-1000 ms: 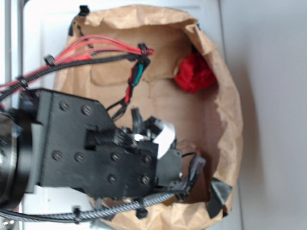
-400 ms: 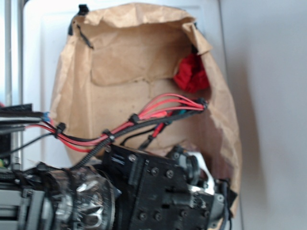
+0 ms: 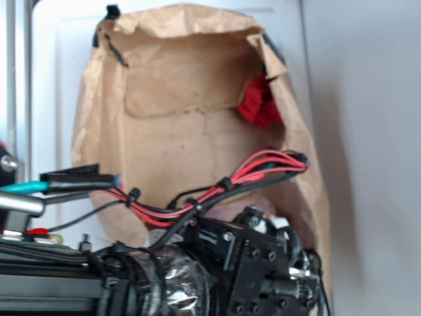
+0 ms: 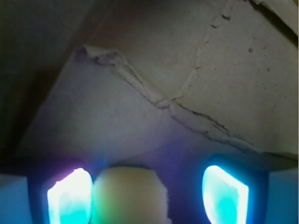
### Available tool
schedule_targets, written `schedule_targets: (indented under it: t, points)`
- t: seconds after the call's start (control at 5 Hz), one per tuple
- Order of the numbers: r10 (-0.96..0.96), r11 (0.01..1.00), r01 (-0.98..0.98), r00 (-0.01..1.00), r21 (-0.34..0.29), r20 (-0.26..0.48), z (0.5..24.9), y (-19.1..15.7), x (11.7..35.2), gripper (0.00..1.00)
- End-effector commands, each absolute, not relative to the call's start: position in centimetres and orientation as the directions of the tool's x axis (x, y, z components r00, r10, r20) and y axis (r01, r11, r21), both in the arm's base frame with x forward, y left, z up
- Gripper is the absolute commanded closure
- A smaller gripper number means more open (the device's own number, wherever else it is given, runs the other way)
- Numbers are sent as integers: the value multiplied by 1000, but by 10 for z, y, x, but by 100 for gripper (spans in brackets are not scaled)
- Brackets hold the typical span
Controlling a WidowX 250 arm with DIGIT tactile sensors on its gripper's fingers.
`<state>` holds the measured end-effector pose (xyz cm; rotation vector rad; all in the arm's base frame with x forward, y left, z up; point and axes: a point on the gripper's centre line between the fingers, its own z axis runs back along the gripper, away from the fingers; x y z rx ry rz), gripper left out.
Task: Grab the green sponge.
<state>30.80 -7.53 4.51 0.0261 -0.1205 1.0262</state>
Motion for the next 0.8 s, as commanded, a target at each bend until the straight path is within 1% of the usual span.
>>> schedule_targets:
  t: [0.0, 0.2, 0.4, 0.6]
  points:
    - [829, 554, -831, 544, -55, 129, 50, -78, 305, 100]
    - [839, 538, -839, 523, -82, 151, 50, -73, 307, 100]
    - [845, 528, -845, 511, -85, 158, 48, -65, 310, 100]
    - [850, 521, -848, 506, -99, 143, 65, -53, 318, 100]
